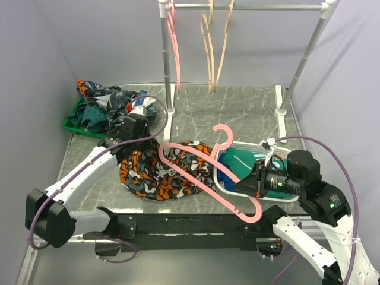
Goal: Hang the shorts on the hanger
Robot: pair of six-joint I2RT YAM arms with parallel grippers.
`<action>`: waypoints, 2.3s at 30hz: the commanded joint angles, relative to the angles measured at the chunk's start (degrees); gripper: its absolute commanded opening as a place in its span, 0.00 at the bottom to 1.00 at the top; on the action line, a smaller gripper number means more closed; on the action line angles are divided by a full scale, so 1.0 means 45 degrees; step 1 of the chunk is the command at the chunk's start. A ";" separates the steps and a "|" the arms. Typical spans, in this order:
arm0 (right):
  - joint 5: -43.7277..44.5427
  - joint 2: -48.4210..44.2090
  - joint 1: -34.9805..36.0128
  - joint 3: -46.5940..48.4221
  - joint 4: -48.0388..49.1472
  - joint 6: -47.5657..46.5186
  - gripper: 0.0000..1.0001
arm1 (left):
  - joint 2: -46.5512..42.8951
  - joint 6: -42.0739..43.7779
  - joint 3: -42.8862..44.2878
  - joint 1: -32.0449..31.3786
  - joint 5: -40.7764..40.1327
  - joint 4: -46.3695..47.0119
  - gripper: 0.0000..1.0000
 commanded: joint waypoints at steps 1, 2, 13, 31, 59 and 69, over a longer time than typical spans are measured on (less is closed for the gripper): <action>-0.0643 0.0609 0.0363 0.0732 0.0710 -0.0403 0.00 | 0.0285 0.0412 0.0627 0.0051 -0.0367 -0.0151 0.01; -0.0584 0.0707 0.0576 0.0733 0.0769 -0.0442 0.00 | 0.0265 0.0490 0.0588 0.0071 -0.0367 -0.0113 0.01; 0.5662 0.2211 0.4677 0.0849 0.1453 0.0612 0.00 | -0.0398 0.0978 0.0706 0.0149 -0.0074 -0.0737 0.01; 0.5745 0.3852 0.6746 0.1144 0.2896 -0.1379 0.00 | -0.2371 0.1565 0.0411 0.0149 0.0181 -0.2105 0.01; 0.6723 0.5080 0.8801 -0.0594 0.8184 -0.2942 0.00 | -0.4344 0.2072 0.1622 0.0149 0.2308 -0.3785 0.01; 0.6057 0.6566 0.8742 -0.2801 1.2858 -0.3099 0.00 | -0.5125 0.2268 0.0941 0.0129 0.3929 -0.2965 0.10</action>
